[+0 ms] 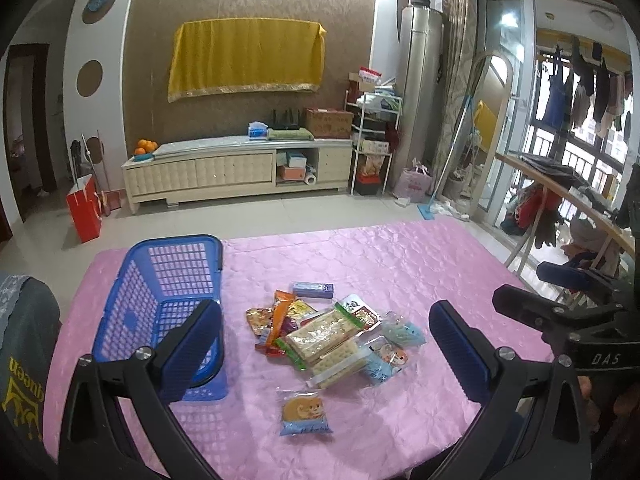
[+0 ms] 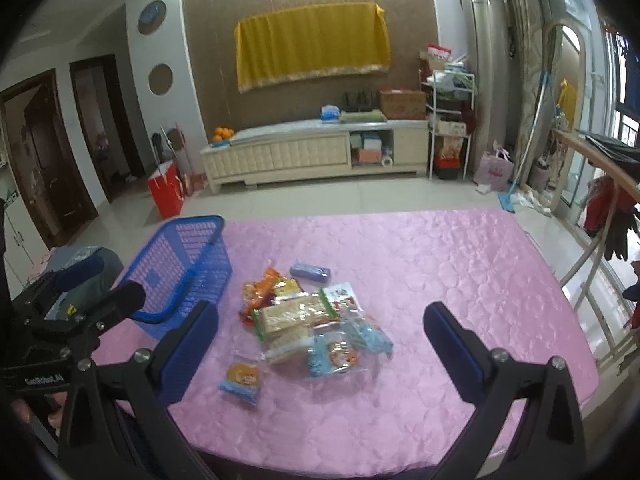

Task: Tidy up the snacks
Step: 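Grasp the clear blue-striped snack bag with the right tool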

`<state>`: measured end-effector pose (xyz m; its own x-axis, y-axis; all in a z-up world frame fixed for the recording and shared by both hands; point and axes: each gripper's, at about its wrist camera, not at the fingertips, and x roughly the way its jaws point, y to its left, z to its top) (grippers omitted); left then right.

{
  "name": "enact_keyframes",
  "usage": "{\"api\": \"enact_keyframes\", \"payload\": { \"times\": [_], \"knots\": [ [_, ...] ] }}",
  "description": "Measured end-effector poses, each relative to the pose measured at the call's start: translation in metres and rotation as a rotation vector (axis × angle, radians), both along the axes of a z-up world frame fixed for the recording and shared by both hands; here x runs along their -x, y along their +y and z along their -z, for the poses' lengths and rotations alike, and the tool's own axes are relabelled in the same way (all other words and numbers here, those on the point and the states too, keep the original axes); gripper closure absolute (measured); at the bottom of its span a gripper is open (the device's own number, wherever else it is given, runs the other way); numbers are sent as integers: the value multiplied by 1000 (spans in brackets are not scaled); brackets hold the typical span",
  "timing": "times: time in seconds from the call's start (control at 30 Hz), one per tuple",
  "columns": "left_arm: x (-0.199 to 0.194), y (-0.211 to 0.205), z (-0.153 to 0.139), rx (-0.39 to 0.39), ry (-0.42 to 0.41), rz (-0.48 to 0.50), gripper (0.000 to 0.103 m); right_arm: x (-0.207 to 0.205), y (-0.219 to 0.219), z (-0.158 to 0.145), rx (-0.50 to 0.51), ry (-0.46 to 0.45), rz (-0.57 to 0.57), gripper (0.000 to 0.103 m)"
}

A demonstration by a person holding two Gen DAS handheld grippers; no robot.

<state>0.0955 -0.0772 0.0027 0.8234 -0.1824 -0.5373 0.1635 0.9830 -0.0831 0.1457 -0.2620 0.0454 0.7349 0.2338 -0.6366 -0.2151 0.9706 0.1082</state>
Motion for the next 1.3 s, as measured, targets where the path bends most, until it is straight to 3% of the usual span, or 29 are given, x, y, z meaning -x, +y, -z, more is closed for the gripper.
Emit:
{"api": "enact_keyframes", "payload": {
  "times": [0.23,0.47,0.93,1.17,1.3],
  "knots": [
    [-36,-23,22,-29,56,14,0,-32,-18,26,-6,86,-23,0],
    [-69,-36,66,-50,157,9,0,-68,-32,68,-17,210,-37,0],
    [-108,-37,142,-60,326,-37,0,-107,-6,146,164,293,-158,1],
    [-113,-32,154,-66,352,-39,0,-124,-5,173,179,344,-181,18],
    [-110,-31,154,-69,359,-40,0,-126,-6,182,188,363,-203,38]
  ]
}}
